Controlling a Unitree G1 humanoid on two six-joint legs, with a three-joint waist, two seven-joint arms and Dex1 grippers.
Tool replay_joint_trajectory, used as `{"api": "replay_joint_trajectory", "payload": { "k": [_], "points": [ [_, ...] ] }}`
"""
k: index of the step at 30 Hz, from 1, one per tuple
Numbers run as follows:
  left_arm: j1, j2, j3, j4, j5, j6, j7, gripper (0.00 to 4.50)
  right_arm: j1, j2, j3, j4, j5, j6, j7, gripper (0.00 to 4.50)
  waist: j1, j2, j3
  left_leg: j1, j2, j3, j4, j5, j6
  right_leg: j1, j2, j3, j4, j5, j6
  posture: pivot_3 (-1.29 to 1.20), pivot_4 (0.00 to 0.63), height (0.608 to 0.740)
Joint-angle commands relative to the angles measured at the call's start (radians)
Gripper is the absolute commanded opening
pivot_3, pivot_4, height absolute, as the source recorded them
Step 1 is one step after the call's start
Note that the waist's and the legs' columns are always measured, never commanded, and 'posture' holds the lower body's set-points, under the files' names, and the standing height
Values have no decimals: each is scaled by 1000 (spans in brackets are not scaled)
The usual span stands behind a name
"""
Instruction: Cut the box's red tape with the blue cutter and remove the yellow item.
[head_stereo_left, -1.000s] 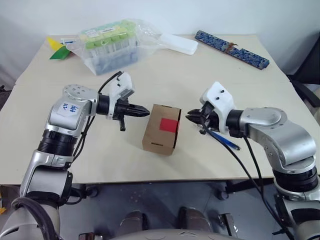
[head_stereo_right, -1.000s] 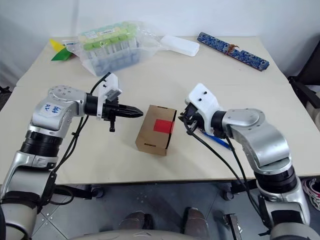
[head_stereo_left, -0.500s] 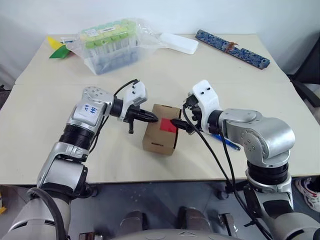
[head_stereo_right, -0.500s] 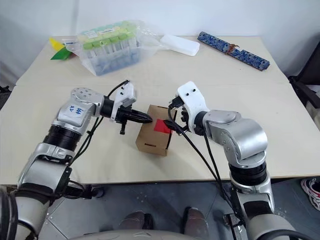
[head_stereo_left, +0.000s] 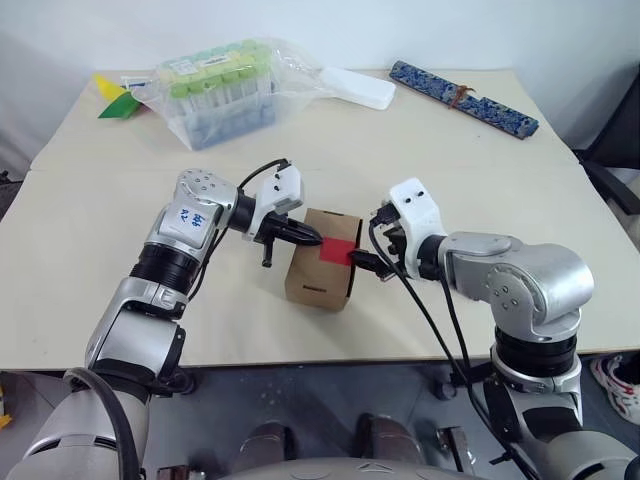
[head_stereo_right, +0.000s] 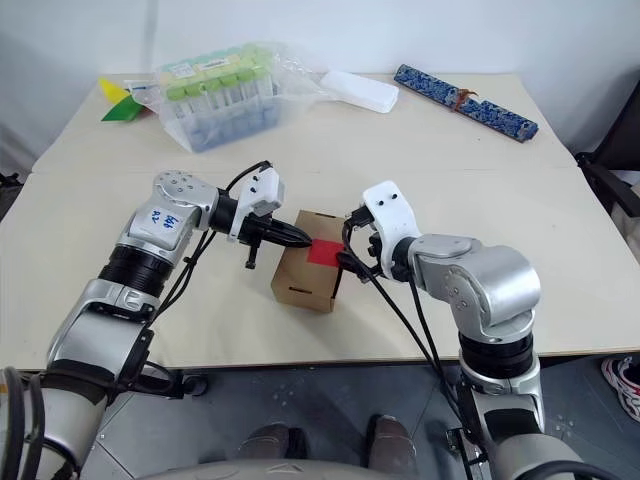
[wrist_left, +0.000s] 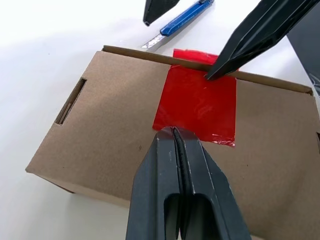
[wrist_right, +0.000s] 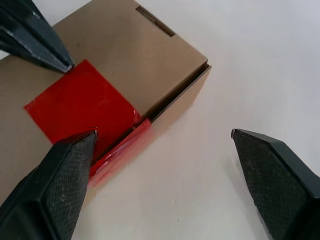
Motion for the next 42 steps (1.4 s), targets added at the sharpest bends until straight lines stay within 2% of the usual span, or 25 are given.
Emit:
{"api": "replay_joint_trajectory", "payload": {
  "k": [1, 13, 21, 32, 37, 42],
  "points": [
    [7, 6, -17, 13, 29, 0, -15, 0, 54, -51, 7, -16, 52, 24, -20, 4482, 0, 0, 0, 0, 0, 0, 0, 0, 0, 0, 0, 0, 0, 0, 0, 0, 150, 740],
    [42, 16, -17, -26, 32, 12, -21, 0, 111, -148, 43, 15, 153, 24, -36, 4482, -1, -2, -1, 2, 0, 0, 0, 0, 0, 1, 0, 1, 0, 0, 0, 0, 150, 740],
    [74, 24, -13, -79, 29, 39, -24, 0, 128, -160, 85, 19, 168, 24, -34, 4482, 1, -2, -1, 2, 0, -3, 0, 0, 0, 1, 0, 1, 0, 0, 0, 0, 150, 740],
    [116, 49, 6, -149, 18, 107, -10, 0, 191, -269, 99, 8, 192, -82, 131, 4482, 1, -2, -1, 2, 1, -3, 0, 0, 1, 1, 0, 1, -1, 0, 0, 0, 150, 740],
    [132, 56, 15, -173, 18, 128, 1, 0, 179, -241, 33, 37, 223, -104, 182, 4482, 0, -2, -1, 2, 1, -4, 0, 0, 1, 1, 0, 2, -1, 0, 0, 0, 150, 740],
    [139, 51, 16, -194, 14, 143, 10, 0, 155, -150, -52, 84, 262, -70, 190, 4482, 1, -2, -1, 2, 1, -4, 0, 0, 1, 1, 0, 2, -1, 0, 0, 0, 150, 740]
  ]
}}
